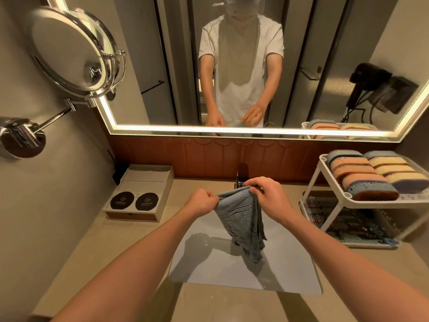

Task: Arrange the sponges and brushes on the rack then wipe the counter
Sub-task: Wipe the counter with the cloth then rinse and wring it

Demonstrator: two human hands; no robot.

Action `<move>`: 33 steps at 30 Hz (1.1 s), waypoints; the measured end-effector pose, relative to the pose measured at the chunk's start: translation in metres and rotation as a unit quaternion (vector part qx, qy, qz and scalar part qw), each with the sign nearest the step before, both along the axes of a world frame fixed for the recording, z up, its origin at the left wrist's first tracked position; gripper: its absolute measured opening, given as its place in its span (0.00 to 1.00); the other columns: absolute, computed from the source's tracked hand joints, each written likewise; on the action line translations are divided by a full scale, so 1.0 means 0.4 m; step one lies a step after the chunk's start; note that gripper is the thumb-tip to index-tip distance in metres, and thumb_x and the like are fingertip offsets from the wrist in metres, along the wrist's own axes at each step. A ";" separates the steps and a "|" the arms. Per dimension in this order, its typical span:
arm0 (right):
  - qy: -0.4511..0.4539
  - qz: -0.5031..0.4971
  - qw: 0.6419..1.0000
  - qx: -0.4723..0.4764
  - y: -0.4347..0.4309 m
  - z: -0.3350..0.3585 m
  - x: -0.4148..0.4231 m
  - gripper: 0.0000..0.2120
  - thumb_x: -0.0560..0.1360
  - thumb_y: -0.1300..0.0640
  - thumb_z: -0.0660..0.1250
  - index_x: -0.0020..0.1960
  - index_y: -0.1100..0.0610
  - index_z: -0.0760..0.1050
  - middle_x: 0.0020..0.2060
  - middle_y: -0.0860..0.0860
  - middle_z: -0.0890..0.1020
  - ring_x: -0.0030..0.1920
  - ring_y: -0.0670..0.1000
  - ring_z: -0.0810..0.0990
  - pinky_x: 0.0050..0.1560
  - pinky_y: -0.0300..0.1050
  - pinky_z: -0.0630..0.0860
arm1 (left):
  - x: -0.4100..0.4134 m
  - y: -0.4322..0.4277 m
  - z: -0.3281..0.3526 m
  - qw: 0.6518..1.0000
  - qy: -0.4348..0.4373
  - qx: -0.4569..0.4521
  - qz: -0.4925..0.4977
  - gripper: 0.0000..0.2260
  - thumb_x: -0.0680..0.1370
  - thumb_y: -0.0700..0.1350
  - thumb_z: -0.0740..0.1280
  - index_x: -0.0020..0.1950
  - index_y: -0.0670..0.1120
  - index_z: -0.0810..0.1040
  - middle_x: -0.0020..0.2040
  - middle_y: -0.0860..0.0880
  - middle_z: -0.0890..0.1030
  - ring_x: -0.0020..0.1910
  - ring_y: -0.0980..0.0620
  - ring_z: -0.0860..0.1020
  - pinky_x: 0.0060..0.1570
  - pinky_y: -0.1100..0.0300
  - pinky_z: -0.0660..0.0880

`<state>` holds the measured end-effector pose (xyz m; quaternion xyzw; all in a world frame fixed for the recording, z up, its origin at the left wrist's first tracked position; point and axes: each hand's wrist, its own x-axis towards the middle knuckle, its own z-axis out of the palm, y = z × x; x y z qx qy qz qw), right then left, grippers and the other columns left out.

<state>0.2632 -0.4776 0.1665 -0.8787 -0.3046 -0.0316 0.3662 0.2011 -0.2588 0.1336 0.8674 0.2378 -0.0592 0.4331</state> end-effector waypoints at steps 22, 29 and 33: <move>0.237 0.013 0.965 0.111 0.053 0.015 -0.036 0.22 0.73 0.30 0.66 0.52 0.47 0.81 0.47 0.43 0.84 0.49 0.42 0.81 0.48 0.39 0.75 | 0.042 -0.054 0.126 0.888 -0.039 -0.405 0.212 0.07 0.75 0.44 0.58 0.37 0.47 0.66 0.32 0.49 0.70 0.31 0.52 0.69 0.31 0.61 0.68; 0.237 0.021 0.961 0.140 0.055 0.024 -0.028 0.10 0.76 0.44 0.72 0.45 0.50 0.86 0.39 0.46 0.86 0.41 0.43 0.84 0.42 0.41 0.78 | 0.026 -0.077 0.089 0.873 -0.109 -0.455 0.135 0.13 0.77 0.51 0.62 0.35 0.46 0.70 0.36 0.47 0.75 0.38 0.50 0.74 0.42 0.57 0.71; 0.300 0.027 0.930 0.212 0.043 0.045 -0.024 0.12 0.76 0.48 0.73 0.48 0.57 0.86 0.42 0.53 0.87 0.42 0.48 0.84 0.44 0.43 0.80 | -0.004 -0.061 0.008 0.900 -0.073 -0.430 -0.004 0.31 0.76 0.70 0.60 0.68 0.50 0.77 0.63 0.51 0.81 0.63 0.52 0.74 0.62 0.51 0.62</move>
